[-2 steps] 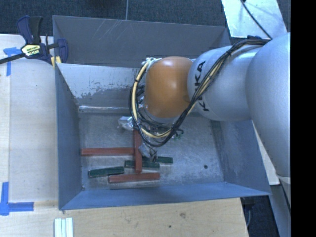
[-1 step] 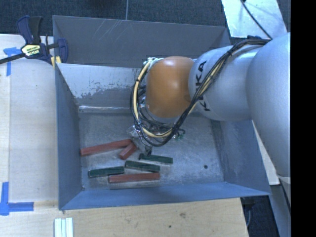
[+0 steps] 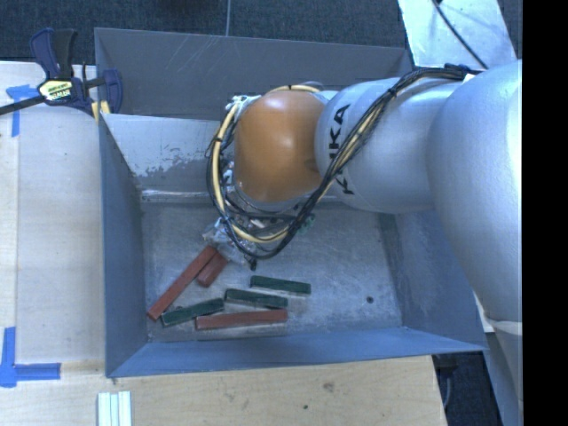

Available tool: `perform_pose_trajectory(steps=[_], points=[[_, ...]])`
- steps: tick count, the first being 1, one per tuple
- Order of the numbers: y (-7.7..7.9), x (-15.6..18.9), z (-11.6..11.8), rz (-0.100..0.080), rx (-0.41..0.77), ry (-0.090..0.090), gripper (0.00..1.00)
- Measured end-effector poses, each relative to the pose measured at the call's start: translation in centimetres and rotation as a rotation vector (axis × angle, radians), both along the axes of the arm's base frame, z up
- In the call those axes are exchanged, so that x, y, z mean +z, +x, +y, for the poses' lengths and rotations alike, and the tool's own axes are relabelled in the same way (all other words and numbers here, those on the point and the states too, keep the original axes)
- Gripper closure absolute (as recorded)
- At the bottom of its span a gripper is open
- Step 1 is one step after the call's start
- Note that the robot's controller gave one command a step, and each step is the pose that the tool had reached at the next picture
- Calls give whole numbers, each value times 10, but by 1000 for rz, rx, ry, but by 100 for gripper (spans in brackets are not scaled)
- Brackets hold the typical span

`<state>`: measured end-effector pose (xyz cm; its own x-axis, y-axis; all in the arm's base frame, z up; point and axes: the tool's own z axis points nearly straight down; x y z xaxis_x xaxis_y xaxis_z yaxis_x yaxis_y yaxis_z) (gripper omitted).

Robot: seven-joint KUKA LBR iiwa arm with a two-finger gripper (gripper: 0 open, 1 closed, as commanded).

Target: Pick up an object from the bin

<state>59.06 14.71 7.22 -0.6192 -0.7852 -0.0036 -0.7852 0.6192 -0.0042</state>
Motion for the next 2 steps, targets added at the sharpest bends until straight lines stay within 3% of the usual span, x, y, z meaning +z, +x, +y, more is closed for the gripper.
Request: perform_pose_trajectory(steps=[1,2], points=[[29,0,43,-1,155,2,100],[-19,2,54,3,183,2,100]])
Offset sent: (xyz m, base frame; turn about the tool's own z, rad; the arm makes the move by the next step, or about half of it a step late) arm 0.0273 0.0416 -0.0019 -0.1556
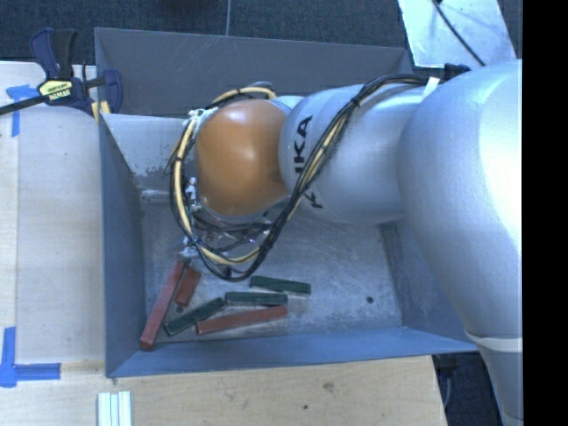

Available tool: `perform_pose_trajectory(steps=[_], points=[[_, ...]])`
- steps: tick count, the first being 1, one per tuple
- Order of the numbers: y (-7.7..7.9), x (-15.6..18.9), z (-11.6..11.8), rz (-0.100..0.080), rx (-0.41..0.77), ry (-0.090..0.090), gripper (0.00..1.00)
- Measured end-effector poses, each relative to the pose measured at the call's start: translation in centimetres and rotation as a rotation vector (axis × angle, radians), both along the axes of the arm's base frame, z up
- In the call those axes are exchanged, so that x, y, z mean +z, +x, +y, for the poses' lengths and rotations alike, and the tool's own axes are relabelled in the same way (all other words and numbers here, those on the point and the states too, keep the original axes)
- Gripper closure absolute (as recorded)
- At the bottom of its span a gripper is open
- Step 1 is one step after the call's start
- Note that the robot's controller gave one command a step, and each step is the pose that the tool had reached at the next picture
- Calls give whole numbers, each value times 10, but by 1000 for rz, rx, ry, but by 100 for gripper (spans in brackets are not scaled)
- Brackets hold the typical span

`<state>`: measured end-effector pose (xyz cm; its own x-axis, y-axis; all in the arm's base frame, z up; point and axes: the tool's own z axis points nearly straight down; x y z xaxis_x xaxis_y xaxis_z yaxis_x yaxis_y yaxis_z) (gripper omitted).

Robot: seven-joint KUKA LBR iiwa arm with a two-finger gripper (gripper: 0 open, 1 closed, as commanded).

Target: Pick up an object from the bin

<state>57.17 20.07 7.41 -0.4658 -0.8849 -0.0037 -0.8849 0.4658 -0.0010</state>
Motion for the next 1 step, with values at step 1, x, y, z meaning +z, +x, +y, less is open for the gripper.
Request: perform_pose_trajectory(steps=[1], points=[[-6,71,2,-3,60,0,100]])
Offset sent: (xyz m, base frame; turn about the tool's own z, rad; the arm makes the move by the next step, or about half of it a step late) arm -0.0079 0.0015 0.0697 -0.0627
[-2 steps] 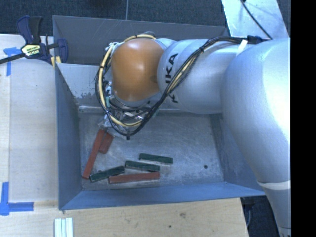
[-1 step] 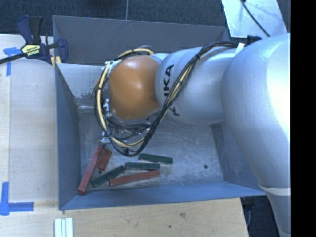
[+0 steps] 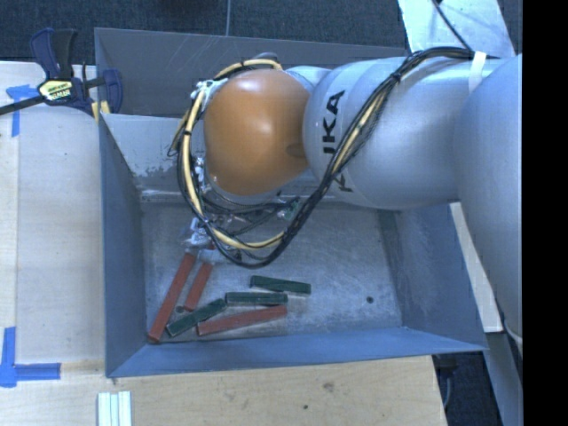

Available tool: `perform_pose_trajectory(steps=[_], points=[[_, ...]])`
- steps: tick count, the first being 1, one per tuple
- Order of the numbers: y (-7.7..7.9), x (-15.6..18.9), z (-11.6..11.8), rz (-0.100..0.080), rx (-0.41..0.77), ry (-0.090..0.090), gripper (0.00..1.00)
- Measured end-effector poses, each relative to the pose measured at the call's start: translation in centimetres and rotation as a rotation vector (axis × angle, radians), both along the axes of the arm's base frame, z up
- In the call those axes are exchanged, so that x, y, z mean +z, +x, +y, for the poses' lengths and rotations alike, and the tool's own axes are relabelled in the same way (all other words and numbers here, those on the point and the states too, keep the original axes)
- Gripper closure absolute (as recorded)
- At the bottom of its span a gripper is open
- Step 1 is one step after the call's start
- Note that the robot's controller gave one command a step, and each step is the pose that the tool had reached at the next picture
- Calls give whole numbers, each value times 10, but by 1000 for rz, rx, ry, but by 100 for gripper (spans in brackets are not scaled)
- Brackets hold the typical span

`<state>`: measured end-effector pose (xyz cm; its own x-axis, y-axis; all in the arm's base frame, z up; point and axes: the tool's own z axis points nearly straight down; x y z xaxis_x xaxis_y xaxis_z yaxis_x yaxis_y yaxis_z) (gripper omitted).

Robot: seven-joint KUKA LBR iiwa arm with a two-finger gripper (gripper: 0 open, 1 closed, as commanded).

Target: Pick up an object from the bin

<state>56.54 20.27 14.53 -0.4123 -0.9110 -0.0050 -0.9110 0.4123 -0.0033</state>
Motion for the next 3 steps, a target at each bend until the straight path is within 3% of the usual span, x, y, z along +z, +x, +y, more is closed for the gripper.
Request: perform_pose_trajectory(steps=[1,2,3], points=[[-1,-1,0,3,-1,-1,0],[16,-79,-13,9,141,-3,0],[17,-74,-12,4,138,0,100]])
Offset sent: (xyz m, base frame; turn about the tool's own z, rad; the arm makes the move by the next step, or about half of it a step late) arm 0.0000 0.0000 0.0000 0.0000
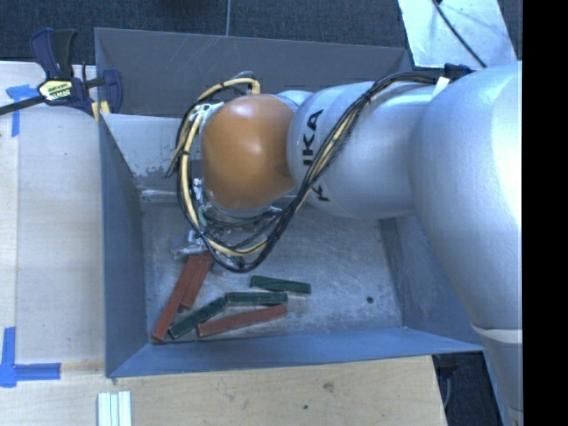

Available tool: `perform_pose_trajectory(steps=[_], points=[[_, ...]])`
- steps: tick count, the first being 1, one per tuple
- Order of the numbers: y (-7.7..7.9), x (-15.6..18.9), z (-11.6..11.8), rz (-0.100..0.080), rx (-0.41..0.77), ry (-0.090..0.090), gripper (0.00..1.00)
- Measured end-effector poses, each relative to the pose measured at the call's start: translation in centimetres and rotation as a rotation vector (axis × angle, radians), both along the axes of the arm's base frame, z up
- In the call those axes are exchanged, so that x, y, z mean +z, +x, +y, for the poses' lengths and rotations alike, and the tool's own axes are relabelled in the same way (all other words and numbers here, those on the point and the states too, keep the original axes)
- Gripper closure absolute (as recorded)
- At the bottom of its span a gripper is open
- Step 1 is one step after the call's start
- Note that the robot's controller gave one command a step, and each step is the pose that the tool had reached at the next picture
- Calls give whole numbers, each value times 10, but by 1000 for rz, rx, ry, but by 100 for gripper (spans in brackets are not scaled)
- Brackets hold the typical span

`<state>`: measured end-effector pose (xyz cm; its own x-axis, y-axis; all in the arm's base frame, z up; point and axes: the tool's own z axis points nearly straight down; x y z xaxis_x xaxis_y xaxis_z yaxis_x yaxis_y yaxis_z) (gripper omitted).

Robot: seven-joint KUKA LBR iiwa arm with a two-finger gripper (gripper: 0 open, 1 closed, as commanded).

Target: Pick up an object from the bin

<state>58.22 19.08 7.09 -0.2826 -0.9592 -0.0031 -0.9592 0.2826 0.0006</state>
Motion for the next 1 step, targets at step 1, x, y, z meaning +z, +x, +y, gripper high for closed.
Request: perform_pose_trajectory(steps=[1], points=[[-10,138,22,-2,127,-1,100]])
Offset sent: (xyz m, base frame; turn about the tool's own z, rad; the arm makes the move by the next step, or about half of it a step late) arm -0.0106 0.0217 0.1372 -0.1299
